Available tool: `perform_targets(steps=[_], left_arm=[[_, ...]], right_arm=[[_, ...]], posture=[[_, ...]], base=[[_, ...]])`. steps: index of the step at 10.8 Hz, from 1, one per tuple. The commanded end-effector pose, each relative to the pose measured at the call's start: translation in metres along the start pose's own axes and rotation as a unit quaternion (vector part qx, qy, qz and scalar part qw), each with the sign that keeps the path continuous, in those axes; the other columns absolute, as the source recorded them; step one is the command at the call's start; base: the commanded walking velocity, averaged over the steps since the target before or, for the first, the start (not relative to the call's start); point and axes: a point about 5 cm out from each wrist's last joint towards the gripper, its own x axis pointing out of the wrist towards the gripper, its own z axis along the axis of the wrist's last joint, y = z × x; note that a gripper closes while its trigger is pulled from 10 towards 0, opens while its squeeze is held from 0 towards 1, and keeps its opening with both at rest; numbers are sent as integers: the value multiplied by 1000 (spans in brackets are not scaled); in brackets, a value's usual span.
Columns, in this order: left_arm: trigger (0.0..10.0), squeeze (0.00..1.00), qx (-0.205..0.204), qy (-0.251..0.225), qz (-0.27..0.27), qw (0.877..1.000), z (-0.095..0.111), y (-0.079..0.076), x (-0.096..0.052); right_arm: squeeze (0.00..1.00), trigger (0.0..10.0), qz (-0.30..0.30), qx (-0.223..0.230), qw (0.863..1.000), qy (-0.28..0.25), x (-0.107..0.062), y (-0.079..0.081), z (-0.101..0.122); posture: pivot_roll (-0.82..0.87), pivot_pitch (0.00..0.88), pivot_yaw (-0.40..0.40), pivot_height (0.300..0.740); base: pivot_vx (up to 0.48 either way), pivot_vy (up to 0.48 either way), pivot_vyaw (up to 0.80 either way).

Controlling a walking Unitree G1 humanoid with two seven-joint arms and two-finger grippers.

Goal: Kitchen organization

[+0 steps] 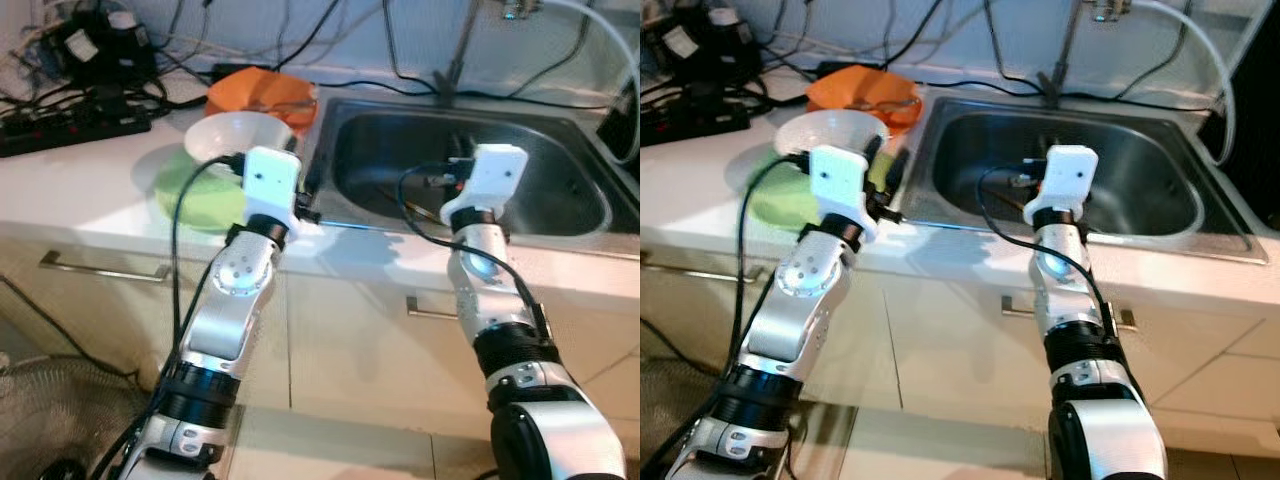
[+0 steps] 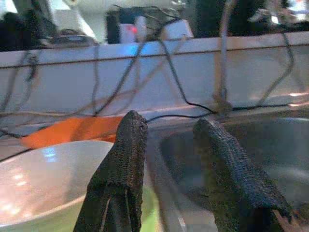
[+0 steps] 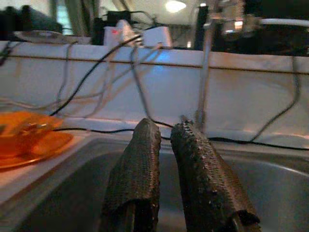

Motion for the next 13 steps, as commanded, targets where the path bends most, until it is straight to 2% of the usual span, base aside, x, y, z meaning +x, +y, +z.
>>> perform_targets(steps=[1, 4, 13], left_arm=[[10000, 0, 4, -12, 17, 1000, 2, 4, 2], [10000, 0, 7, -23, 40, 999, 5, 12, 6], [10000, 0, 9, -28, 38, 999, 5, 12, 7]], right_arm=[[0, 10000, 8, -1, 1000, -10, 3, 2, 7], [0, 10000, 9, 2, 1000, -5, 1, 4, 6], [0, 10000, 12, 1, 1000, 1, 0, 6, 6]], posture=[[219, 3, -32, 740], [217, 16, -33, 740], [220, 29, -35, 740]], base=[[0, 0, 0], [279, 0, 0], [321, 0, -65]])
